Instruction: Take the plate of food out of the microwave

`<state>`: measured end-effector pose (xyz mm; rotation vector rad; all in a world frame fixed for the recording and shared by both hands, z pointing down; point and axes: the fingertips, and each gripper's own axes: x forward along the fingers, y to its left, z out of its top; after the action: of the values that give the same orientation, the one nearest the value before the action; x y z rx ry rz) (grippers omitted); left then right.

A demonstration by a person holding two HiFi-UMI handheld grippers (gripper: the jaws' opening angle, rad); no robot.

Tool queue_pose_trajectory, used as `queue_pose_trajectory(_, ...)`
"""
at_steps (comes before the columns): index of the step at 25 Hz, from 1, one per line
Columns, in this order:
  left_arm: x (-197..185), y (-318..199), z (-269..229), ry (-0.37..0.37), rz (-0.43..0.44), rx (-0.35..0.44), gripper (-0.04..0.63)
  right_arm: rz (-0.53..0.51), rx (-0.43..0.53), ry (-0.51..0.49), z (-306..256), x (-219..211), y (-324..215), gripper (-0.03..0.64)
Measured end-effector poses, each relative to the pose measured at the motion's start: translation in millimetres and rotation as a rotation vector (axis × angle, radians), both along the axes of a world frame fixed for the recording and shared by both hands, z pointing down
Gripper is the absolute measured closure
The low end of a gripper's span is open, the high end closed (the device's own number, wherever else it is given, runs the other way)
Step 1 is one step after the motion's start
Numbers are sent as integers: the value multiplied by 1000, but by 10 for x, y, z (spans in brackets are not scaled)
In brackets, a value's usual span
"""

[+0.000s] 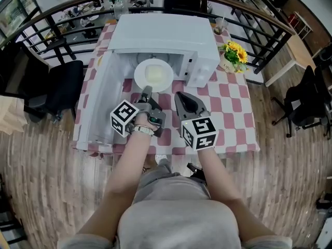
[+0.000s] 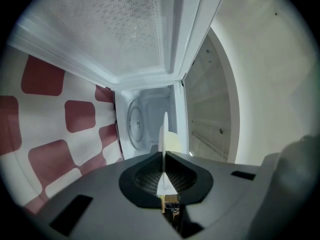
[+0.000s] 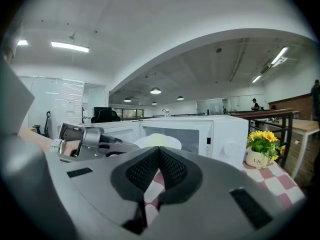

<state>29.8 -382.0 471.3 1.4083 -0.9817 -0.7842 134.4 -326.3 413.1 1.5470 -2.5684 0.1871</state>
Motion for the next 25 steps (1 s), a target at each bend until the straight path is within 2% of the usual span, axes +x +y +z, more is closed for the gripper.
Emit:
queue_pose_trajectory(10,73,314,-216,-5,24,46,578,38,51,3,-112,-10,191,591)
queue_pose_trajectory(14,76,429,-273,-31,17,71,578,50,70,-7,-162,-16,240,592)
queue_pose_trajectory(25,117,676,-376,-6,28,90,577,124,109,3,-245,31,389,592)
